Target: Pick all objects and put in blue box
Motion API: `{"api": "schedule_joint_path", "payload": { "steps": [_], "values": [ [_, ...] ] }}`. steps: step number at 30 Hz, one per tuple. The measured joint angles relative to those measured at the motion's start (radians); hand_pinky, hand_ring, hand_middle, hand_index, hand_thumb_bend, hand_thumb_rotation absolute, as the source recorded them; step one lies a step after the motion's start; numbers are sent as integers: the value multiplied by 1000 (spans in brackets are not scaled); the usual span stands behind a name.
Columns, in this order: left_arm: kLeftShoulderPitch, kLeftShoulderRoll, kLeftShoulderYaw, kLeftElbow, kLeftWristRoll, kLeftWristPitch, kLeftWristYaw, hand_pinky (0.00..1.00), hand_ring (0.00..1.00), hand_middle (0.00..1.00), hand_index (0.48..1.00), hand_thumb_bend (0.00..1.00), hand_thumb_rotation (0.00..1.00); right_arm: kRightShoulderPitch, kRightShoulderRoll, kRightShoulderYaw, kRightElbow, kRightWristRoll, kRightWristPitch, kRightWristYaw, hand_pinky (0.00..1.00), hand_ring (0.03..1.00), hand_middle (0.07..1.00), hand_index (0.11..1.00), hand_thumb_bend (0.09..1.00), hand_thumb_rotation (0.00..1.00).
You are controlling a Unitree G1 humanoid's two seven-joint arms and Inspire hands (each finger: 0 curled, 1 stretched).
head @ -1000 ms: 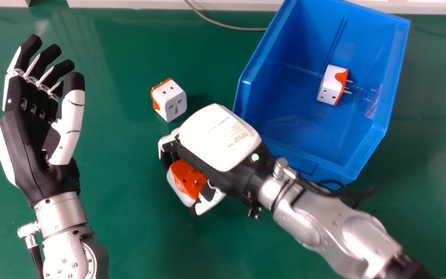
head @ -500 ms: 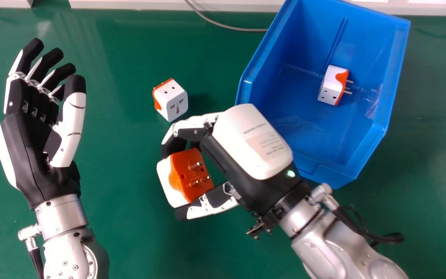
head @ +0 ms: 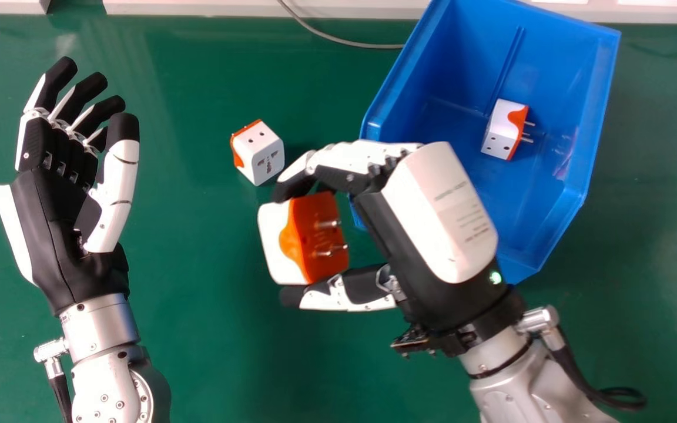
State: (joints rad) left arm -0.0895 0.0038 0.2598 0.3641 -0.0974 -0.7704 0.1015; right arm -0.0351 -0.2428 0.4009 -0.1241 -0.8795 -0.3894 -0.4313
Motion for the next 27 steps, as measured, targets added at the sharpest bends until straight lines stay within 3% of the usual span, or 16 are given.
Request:
{"api": "schedule_joint_path", "payload": {
  "steps": [18,23,27],
  "values": [
    [0,0,0,0,-1,0,-4,643,703,768,803,645,406,29,-21,-197,-122,12,1,-33,322,429,507,483,499,0],
    [0,0,0,1,-1,0,-5,643,705,772,805,645,407,28,-18,-226,-149,-62,41,-37,316,425,506,467,498,0],
    [0,-1,0,1,-1,0,-5,643,705,771,804,646,406,18,-16,-250,-154,-70,65,-43,314,425,504,462,498,0]
  ]
}}
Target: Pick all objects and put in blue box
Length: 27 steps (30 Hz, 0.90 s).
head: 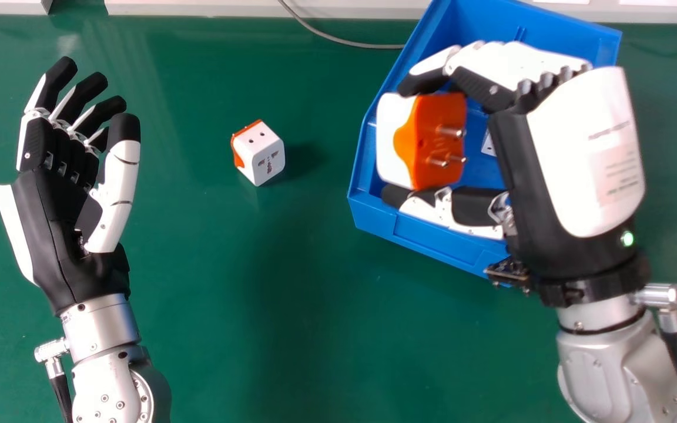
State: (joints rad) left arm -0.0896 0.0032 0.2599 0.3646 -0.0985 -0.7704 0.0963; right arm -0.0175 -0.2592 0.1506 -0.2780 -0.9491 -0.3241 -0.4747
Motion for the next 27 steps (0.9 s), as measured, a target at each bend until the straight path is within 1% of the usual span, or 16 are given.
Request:
{"api": "schedule_joint_path", "payload": {
  "steps": [2,5,9,13,17,21,27],
  "values": [
    [0,0,0,1,0,0,0,644,706,771,804,644,403,-12,-2,-12,-4,-5,10,0,317,428,503,460,499,0],
    [0,0,1,6,0,-1,0,644,705,770,803,645,402,-38,-13,-33,-10,-35,31,0,320,428,503,459,499,0],
    [-1,0,1,10,1,-3,1,645,705,769,803,642,402,-76,-25,-59,-10,-42,54,0,312,422,498,452,498,0],
    [-1,0,2,13,0,-3,1,645,704,767,801,643,401,-117,-36,-67,-1,-55,77,0,312,421,499,456,498,0],
    [-5,0,2,14,0,-2,4,646,705,766,800,647,401,-175,-72,-69,47,-35,74,17,314,417,499,460,498,0],
    [-8,0,3,16,1,-3,12,645,705,765,800,652,403,-226,-105,-67,123,-28,72,35,312,413,500,468,498,0],
    [-9,0,1,17,1,-4,12,645,706,764,800,658,408,-291,-138,-53,235,2,69,62,303,408,505,492,496,0]
  ]
}}
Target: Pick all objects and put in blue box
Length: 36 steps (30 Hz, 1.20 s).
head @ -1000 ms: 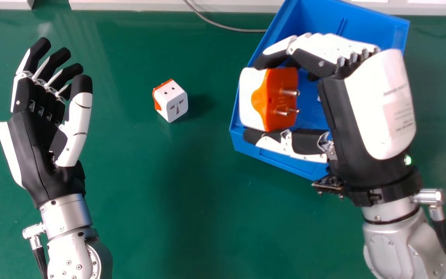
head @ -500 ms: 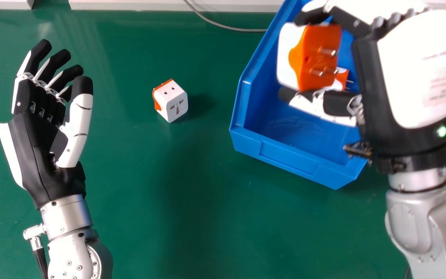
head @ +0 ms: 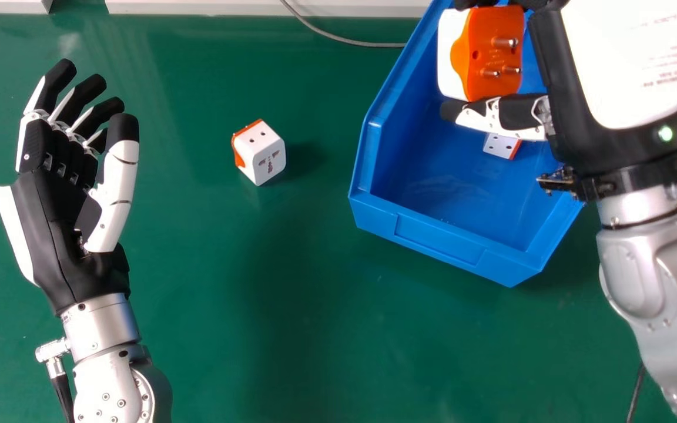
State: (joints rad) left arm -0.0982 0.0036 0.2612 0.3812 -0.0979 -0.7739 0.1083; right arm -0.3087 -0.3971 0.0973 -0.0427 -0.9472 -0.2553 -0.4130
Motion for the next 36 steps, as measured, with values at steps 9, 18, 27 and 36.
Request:
{"api": "schedule_joint_path", "payload": {
  "steps": [9,18,27,36],
  "values": [
    [0,-4,0,0,0,-1,1,641,706,764,798,660,407,-55,-26,45,177,1,3,3,290,399,491,523,492,0],
    [0,-4,0,0,0,-1,1,642,706,765,799,656,405,-60,-31,58,195,26,49,58,276,389,481,545,489,0],
    [-1,-4,0,2,0,0,1,641,705,762,798,660,405,-58,-39,58,145,45,94,154,284,393,476,547,490,0],
    [-1,-4,0,0,0,0,0,639,704,761,797,662,405,-45,-38,58,115,41,128,163,284,396,479,551,490,0]
  ]
}}
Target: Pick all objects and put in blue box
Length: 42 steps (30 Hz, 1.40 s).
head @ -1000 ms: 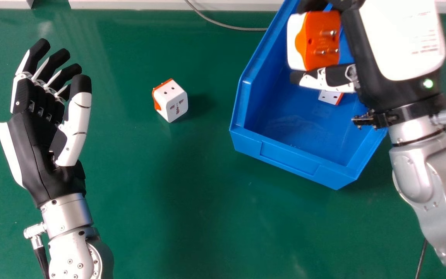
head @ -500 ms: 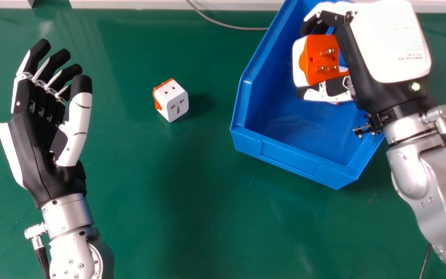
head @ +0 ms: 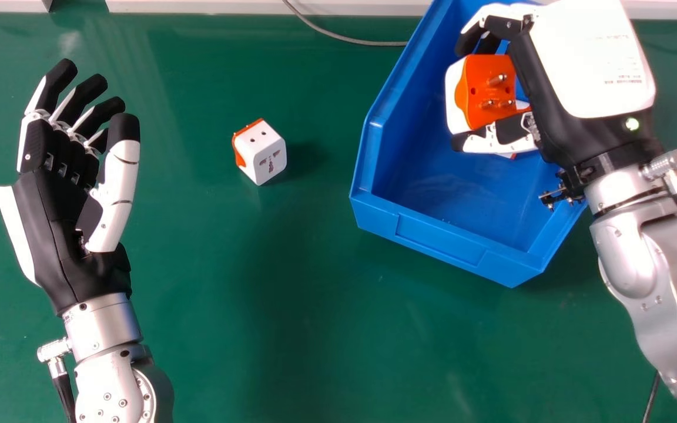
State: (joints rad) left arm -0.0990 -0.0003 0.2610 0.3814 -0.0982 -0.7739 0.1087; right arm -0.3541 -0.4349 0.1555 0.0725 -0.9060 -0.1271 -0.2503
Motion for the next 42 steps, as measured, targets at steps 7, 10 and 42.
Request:
{"api": "schedule_joint_path", "payload": {
  "steps": [7,10,42],
  "values": [
    [0,0,0,0,0,0,-1,642,704,761,798,650,406,20,-2,14,-32,-76,91,6,399,523,600,606,662,13],
    [0,0,-1,0,0,0,-2,645,705,762,799,642,404,21,-7,24,-45,-99,118,22,502,639,715,693,806,65],
    [0,2,0,4,2,0,-2,648,706,768,806,642,414,57,-7,34,-150,-82,165,73,737,885,925,803,904,176]
  ]
}}
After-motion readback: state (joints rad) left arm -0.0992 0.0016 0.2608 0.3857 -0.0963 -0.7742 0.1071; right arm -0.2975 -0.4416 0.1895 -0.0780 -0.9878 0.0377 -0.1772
